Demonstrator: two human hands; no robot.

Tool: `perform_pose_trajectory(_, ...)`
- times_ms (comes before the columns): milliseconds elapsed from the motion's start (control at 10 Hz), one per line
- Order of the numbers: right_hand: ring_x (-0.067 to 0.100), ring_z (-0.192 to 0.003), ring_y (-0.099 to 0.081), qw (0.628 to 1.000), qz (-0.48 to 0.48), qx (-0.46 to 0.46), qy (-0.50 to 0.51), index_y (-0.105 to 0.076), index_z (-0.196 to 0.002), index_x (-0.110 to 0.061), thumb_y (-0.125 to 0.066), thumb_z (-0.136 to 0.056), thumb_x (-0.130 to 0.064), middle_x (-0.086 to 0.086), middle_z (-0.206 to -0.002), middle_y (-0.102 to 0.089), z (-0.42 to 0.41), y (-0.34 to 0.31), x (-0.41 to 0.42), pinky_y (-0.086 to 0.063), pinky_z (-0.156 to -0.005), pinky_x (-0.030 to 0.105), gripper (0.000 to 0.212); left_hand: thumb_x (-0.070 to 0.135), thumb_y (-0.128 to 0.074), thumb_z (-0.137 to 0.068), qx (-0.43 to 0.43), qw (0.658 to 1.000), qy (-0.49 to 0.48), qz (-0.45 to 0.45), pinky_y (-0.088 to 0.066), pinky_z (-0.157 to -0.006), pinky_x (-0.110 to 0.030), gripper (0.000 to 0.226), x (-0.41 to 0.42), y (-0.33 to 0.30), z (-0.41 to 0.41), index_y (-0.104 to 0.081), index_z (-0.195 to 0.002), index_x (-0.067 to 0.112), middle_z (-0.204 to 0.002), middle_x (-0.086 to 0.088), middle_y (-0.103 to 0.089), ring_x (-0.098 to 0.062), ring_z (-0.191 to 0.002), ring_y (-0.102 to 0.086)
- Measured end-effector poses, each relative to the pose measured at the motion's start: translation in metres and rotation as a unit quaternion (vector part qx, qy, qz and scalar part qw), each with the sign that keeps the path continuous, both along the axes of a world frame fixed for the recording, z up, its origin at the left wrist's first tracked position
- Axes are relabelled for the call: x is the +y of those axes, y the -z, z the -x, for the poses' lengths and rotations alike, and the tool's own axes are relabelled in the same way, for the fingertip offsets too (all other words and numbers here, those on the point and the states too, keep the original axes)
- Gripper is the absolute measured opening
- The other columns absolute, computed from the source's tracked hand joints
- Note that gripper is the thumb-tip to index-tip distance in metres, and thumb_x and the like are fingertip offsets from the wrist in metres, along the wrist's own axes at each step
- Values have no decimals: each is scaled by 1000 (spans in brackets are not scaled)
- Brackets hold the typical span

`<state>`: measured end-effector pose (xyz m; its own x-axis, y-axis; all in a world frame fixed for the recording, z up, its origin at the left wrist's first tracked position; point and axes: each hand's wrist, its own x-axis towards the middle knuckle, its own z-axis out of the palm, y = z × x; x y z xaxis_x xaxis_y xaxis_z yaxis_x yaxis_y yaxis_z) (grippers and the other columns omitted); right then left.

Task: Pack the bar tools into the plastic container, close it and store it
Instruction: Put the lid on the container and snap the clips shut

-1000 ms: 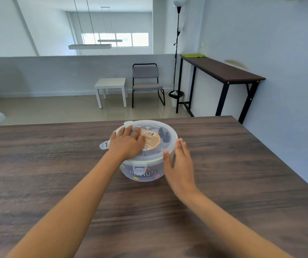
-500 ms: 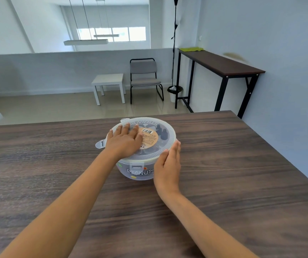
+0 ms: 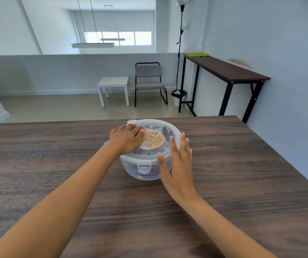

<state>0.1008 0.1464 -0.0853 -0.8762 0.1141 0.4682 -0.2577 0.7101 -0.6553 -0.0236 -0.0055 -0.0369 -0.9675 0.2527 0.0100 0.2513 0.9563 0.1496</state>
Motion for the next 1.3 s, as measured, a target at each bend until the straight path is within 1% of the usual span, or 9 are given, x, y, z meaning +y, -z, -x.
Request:
perform_pose_trajectory(200,33,-139,-26,946,-279,149,-65,-52,-133,-19,-37,-90,-52,10,-146,-43,9,-5,9,-23,-111,54,56,45,-13,-98,-12,999,27,-15,2,-118,-49,52,-15,8,3,-11,-149,35,-162,5,-5,-15,-149,0)
perform_pose_trajectory(400,27,-127,-51,932,-299,176,-102,-64,-120,-18,-48,-88,-43,1,-125,-65,19,-4,14,-37,-106,53,44,47,-12,-98,-19,999,33,-26,-1,-119,-44,52,-16,12,6,-7,-149,37,-162,7,-3,-13,-149,0)
perform_pose_trajectory(500,22,-118,-59,936,-276,194,-106,-67,-117,-18,-49,-88,-44,-1,-120,-68,21,-1,14,-43,-103,45,43,47,-11,-98,-20,999,34,-23,0,-119,-43,53,-17,14,6,-7,-149,37,-162,7,-2,-13,-149,1)
perform_pose_trajectory(600,18,-110,-64,936,-255,221,-97,-68,-114,-18,-50,-89,-42,-2,-116,-70,23,4,12,-46,-97,38,39,47,-10,-97,-20,999,35,-23,1,-119,-41,53,-17,14,7,-6,-149,36,-161,8,-2,-12,-149,2)
perform_pose_trajectory(900,18,-110,-64,923,-280,252,-80,-68,-114,-16,-51,-89,-41,-1,-115,-71,26,8,12,-49,-96,39,39,45,-13,-98,-19,999,39,-29,1,-119,-41,52,-17,13,4,-10,-149,35,-161,7,-5,-12,-149,0)
perform_pose_trajectory(1000,20,-122,-56,924,-297,220,-101,-62,-123,-18,-49,-88,-49,1,-128,-64,26,3,16,-44,-103,44,49,37,-24,-100,16,990,17,-136,-3,-120,-40,51,-15,8,-4,-23,-149,24,-161,0,-16,-16,-149,-6)
perform_pose_trajectory(1100,22,-140,-33,928,-318,152,-121,-42,-140,-22,-37,-87,-61,3,-148,-41,31,-8,23,-25,-115,47,66,31,-35,-99,56,968,-29,-243,-10,-120,-40,51,-17,1,-12,-32,-146,12,-158,-7,-24,-20,-148,-9)
perform_pose_trajectory(1200,13,-144,12,930,-339,35,-136,-6,-145,-38,-10,-81,-74,-7,-157,4,50,-31,36,4,-119,48,74,33,-51,-92,127,957,-108,-238,-36,-106,-39,50,-30,-9,-25,-50,-132,3,-143,-17,-45,-29,-136,-36)
perform_pose_trajectory(1300,9,-141,21,920,-360,-22,-157,-6,-144,-45,-2,-75,-78,-11,-155,12,63,-40,40,11,-117,46,77,37,-61,-84,163,956,-136,-202,-47,-68,-31,34,-39,-12,-36,-67,-84,3,-101,-21,-66,-26,-88,-60)
